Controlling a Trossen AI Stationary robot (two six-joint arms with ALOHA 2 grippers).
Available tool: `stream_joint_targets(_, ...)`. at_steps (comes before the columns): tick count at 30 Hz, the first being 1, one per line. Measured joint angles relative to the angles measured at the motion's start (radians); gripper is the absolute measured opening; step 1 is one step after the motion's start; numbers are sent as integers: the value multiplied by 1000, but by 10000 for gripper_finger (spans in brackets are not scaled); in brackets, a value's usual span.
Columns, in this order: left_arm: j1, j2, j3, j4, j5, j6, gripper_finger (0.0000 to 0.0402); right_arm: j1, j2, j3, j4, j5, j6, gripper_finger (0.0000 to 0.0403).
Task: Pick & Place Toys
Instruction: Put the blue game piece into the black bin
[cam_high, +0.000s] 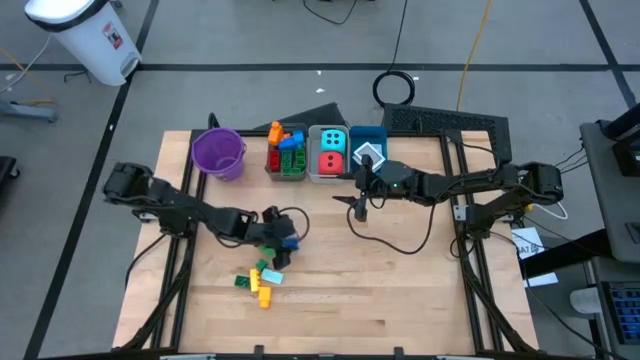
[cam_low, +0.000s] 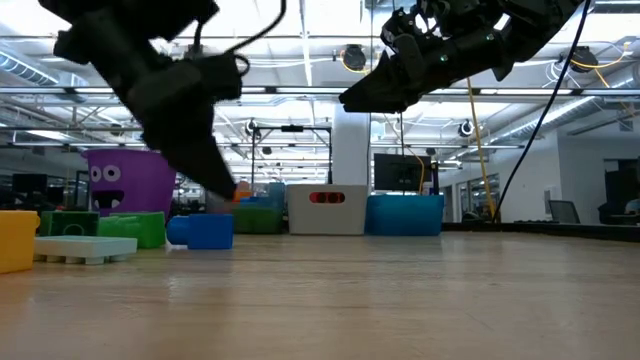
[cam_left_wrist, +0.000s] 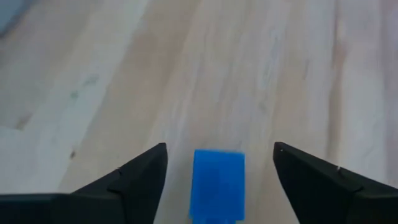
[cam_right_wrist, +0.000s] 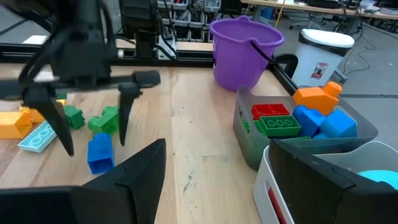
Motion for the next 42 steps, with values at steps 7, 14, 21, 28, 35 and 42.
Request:
stream_joint_targets(7, -8, 128, 0, -16, 18, 33, 315, 0, 0, 0, -5, 0, 0, 256)
stream_joint_targets(14, -2, 175, 4, -12, 30, 65, 279, 0, 0, 0, -5, 0, -1, 256)
stream_joint_targets(21, 1, 168, 11, -16, 52, 82, 184, 0, 0, 0, 0, 0, -2, 256)
stream_joint_targets(28, 56, 103, 102, -104, 61, 82, 134, 0, 0, 0, 0, 0, -2, 256)
stream_joint_targets(35, 149, -68, 201, -201, -143, 113, 141, 0, 0, 0, 4, 0, -1, 256)
stream_joint_targets(42, 326, -171, 210, -159, -442, 59, 155, 0, 0, 0, 8, 0, 0, 256)
